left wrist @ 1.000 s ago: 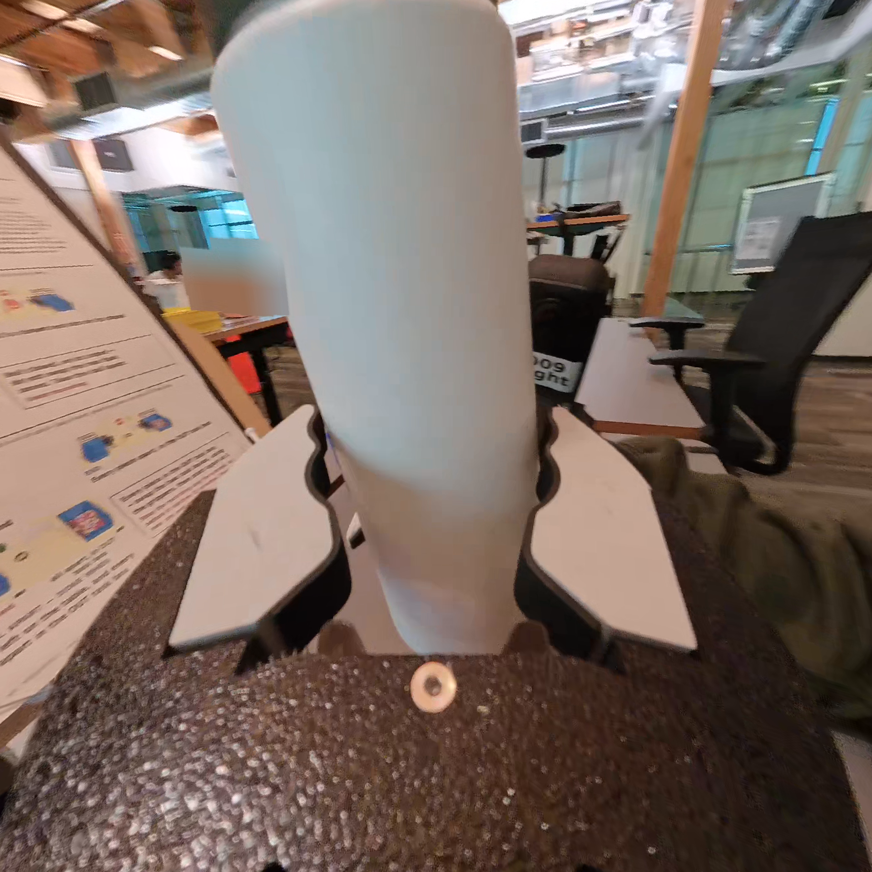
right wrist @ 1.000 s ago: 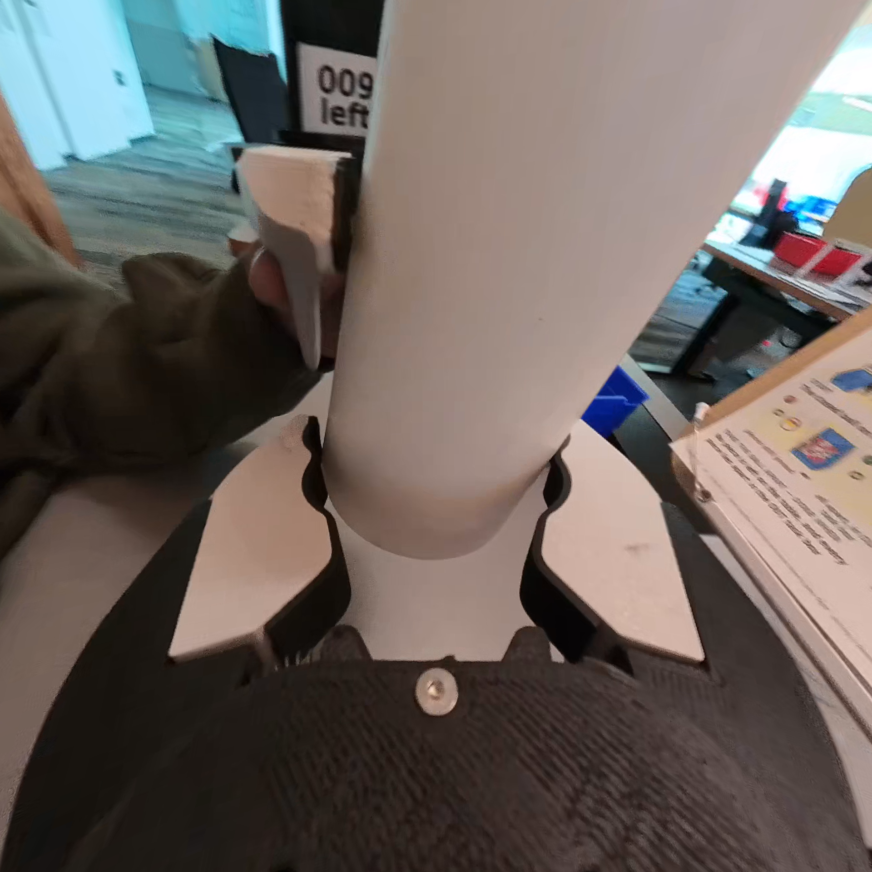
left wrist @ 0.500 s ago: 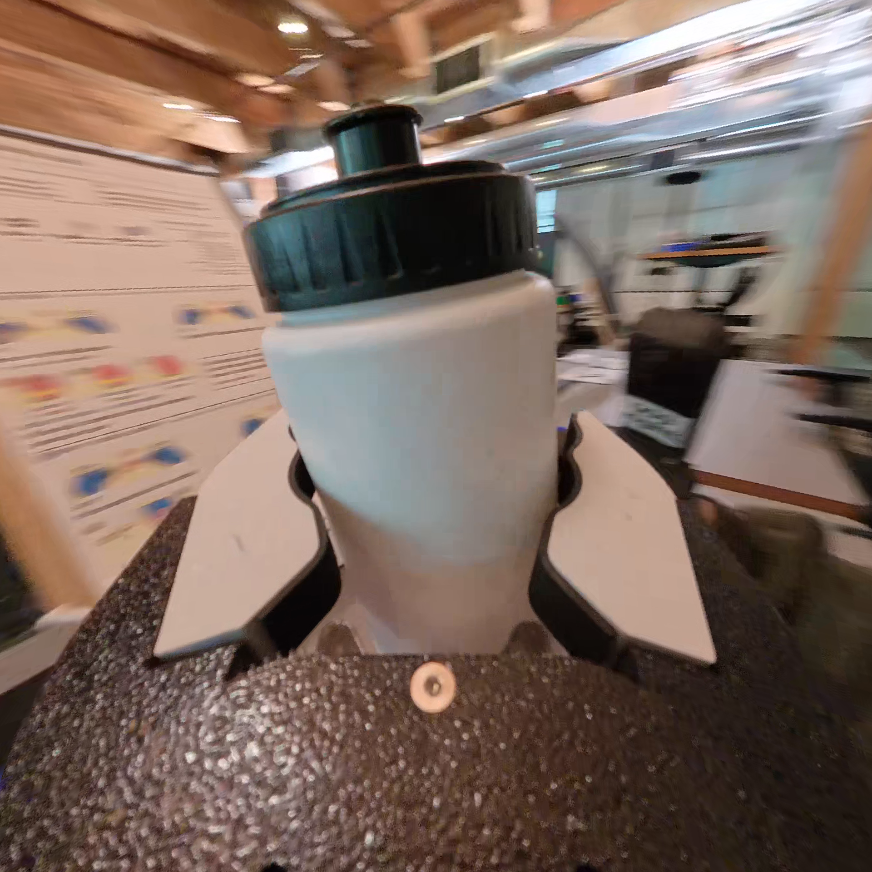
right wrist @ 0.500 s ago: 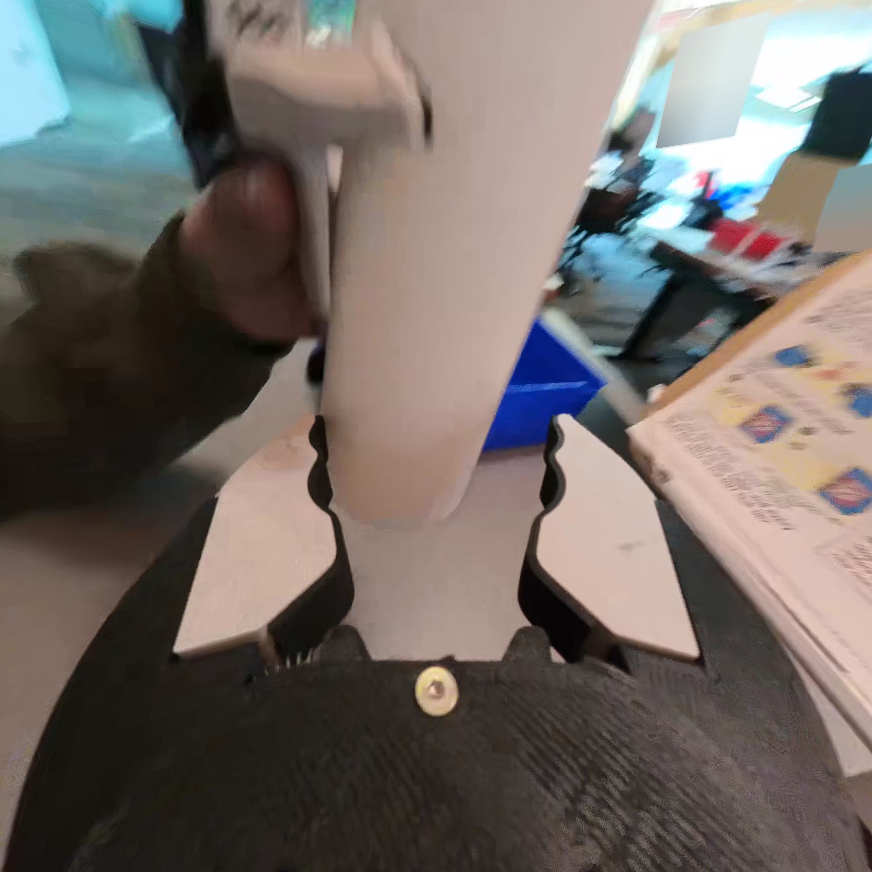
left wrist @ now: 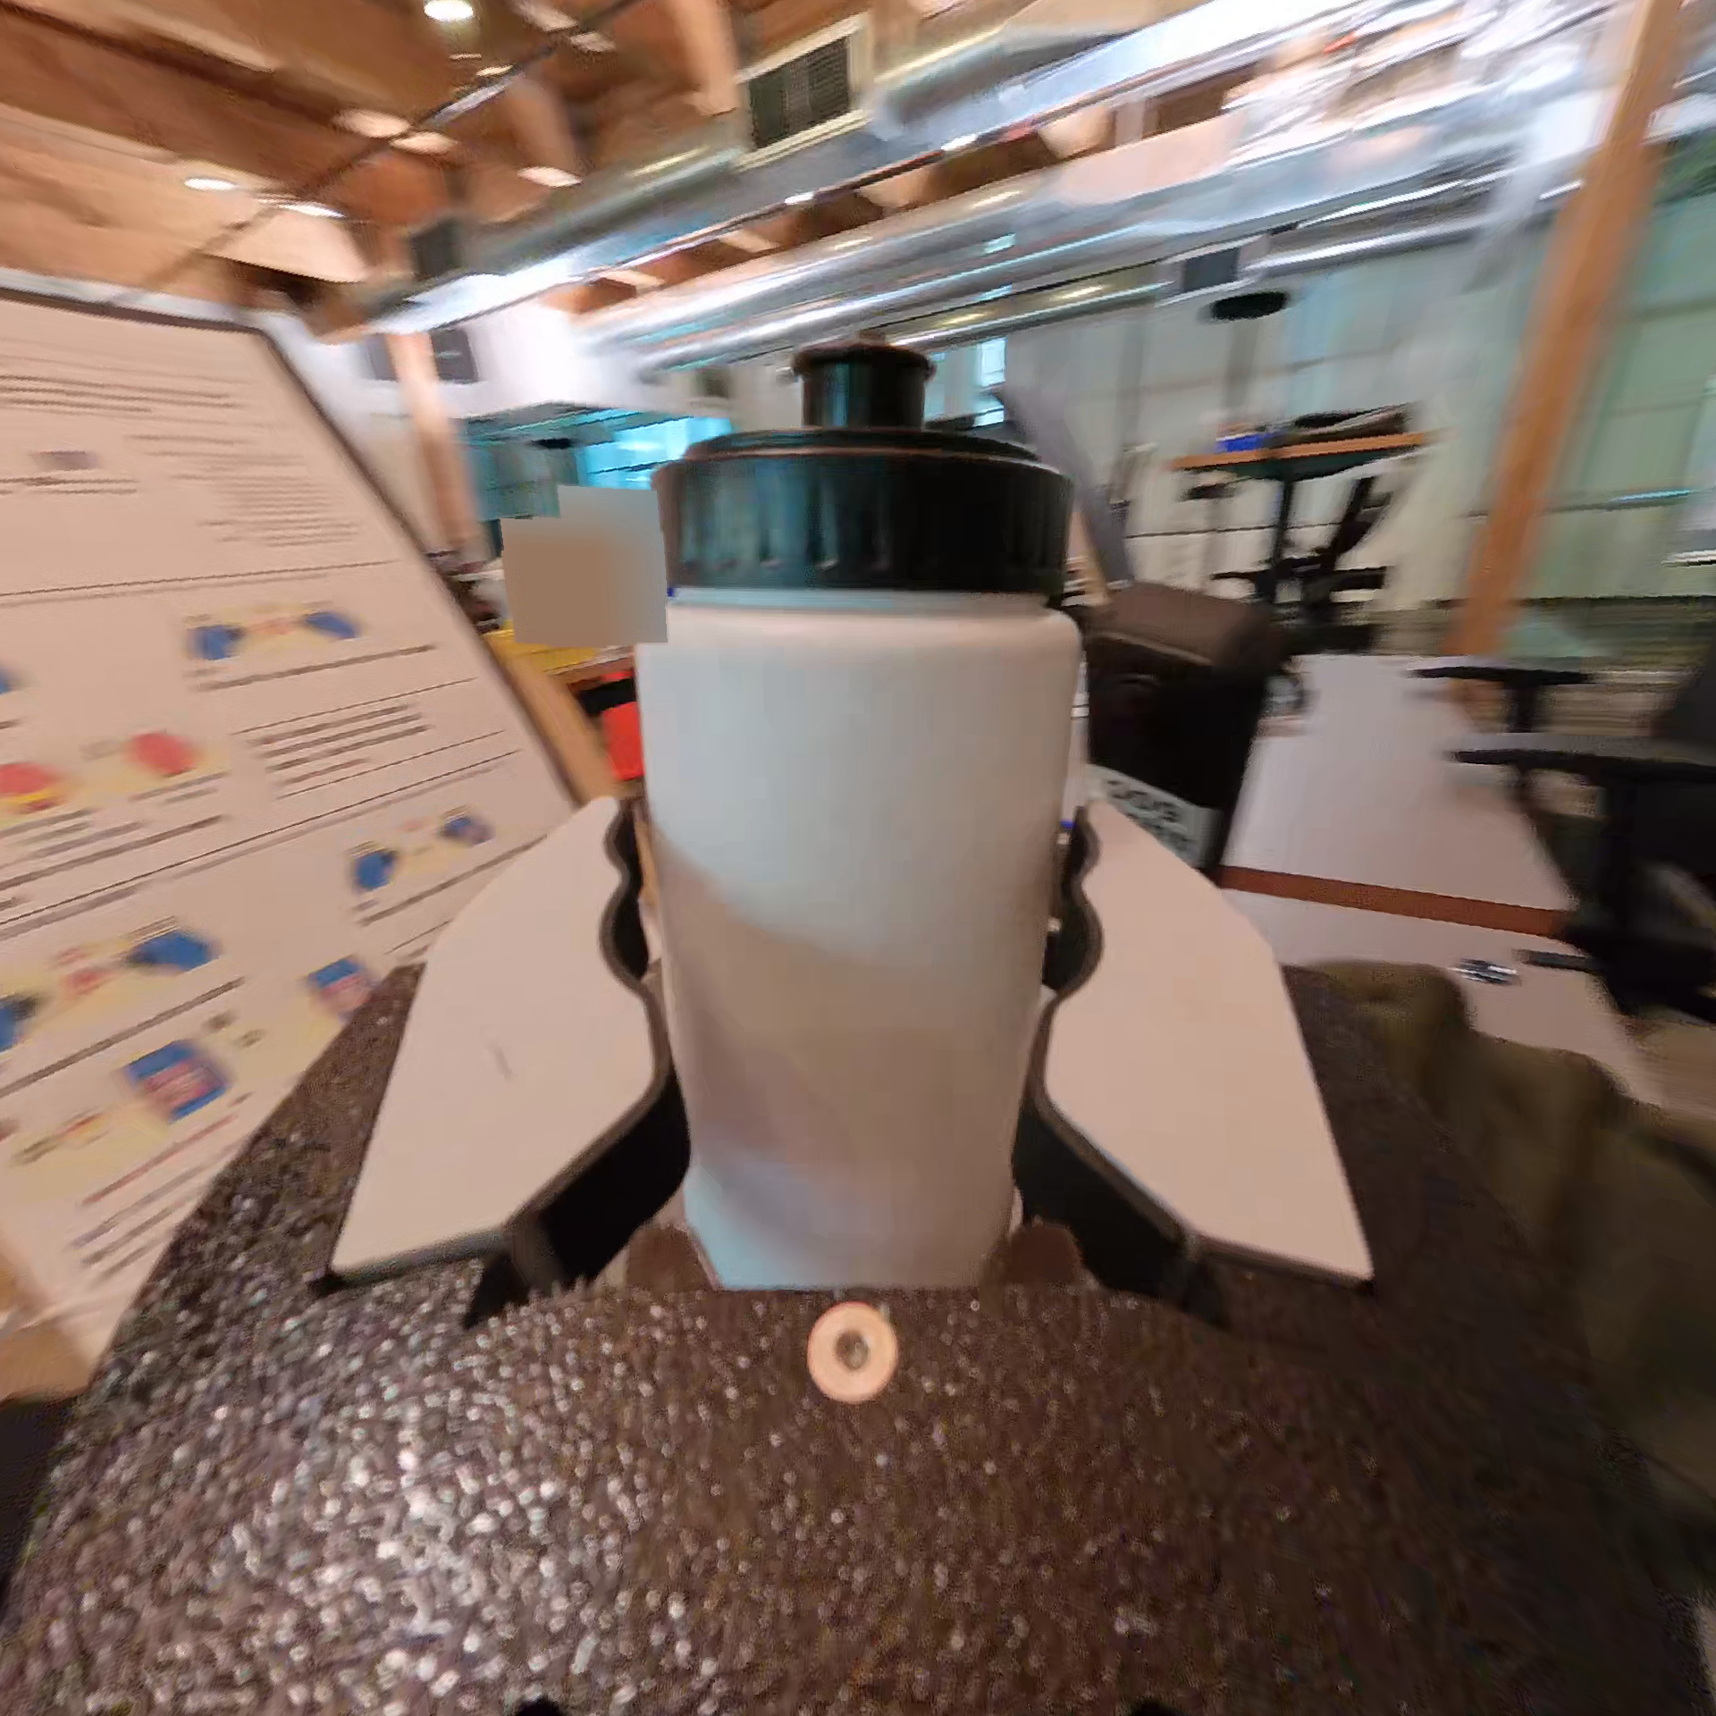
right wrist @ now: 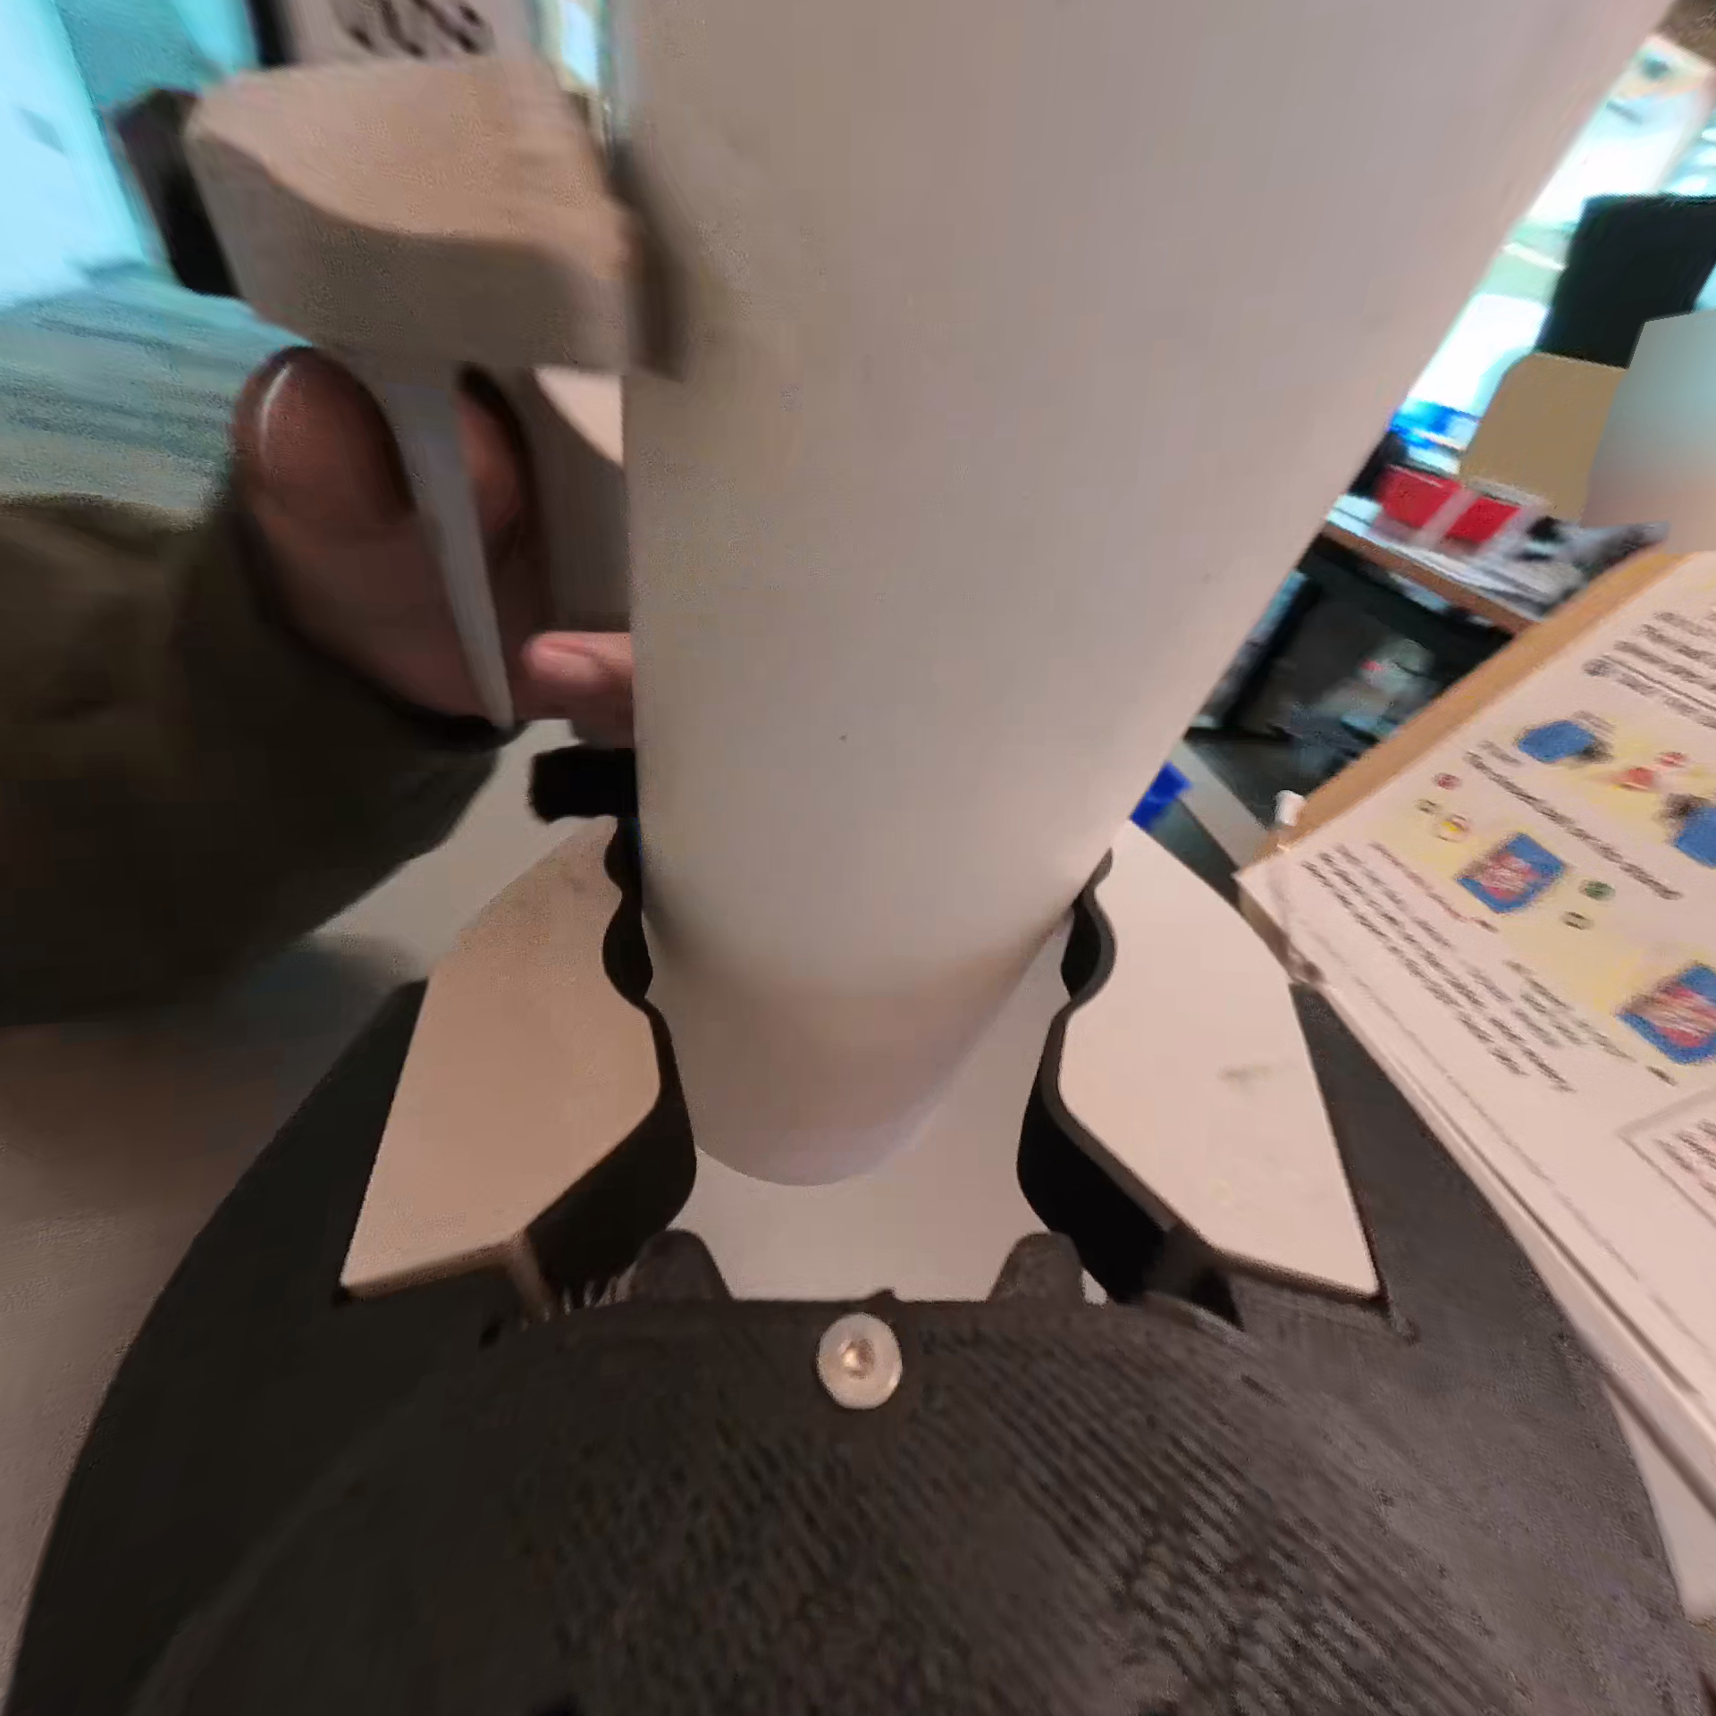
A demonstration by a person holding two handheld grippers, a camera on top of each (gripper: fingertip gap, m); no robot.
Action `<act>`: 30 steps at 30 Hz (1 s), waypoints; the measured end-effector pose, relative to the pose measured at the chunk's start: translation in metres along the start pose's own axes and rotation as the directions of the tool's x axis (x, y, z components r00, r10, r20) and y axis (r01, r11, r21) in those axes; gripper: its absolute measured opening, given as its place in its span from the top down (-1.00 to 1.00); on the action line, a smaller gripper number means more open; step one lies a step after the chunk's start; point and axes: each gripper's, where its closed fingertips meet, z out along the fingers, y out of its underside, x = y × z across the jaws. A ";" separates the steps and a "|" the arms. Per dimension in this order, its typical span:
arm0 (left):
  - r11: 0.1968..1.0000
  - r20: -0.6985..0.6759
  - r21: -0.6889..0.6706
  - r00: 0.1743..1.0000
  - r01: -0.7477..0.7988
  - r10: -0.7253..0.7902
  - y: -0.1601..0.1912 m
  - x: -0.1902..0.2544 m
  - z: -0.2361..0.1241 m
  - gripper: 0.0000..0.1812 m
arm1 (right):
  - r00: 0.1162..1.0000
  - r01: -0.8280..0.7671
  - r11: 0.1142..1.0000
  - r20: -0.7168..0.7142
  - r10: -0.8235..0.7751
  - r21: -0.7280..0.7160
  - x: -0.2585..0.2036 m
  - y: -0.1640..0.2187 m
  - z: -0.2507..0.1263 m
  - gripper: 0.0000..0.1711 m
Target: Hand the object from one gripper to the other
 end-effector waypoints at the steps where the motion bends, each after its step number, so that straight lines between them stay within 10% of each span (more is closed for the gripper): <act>1: 1.000 -0.064 0.003 0.998 0.011 -0.011 -0.002 0.006 -0.002 -0.09 | 0.998 -0.023 0.999 0.056 0.021 0.034 -0.005 -0.004 -0.007 -0.05; 12: 0.969 -0.440 -0.237 0.897 -0.068 -0.045 0.053 0.049 -0.007 -0.01 | 0.924 -0.083 0.995 0.369 0.101 -0.063 -0.050 0.010 -0.023 -0.03; 16: 0.925 -0.147 -0.292 0.967 -0.243 0.208 0.062 0.003 0.006 0.01 | 0.983 -0.139 0.988 0.114 0.146 -0.074 -0.008 0.017 -0.023 -0.16; 20: 0.810 0.218 -0.401 0.814 -0.428 0.538 0.053 -0.050 0.005 0.01 | 0.939 -0.307 0.932 -0.097 0.329 0.192 0.042 -0.019 -0.044 -0.14; 23: 0.698 0.288 -0.418 0.643 -0.582 0.709 0.044 -0.048 0.010 0.03 | 0.888 -0.393 0.819 -0.058 0.455 0.419 0.050 -0.055 -0.052 -0.05; 27: 0.587 0.272 -0.450 0.523 -0.673 0.808 0.051 -0.037 0.022 0.02 | 0.914 -0.248 0.881 -0.205 0.350 0.402 0.047 -0.062 -0.042 -0.09; 30: 0.636 0.252 -0.425 0.591 -0.644 0.766 0.058 -0.033 0.026 0.02 | 0.934 -0.144 0.931 -0.264 0.240 0.335 0.050 -0.057 -0.044 -0.07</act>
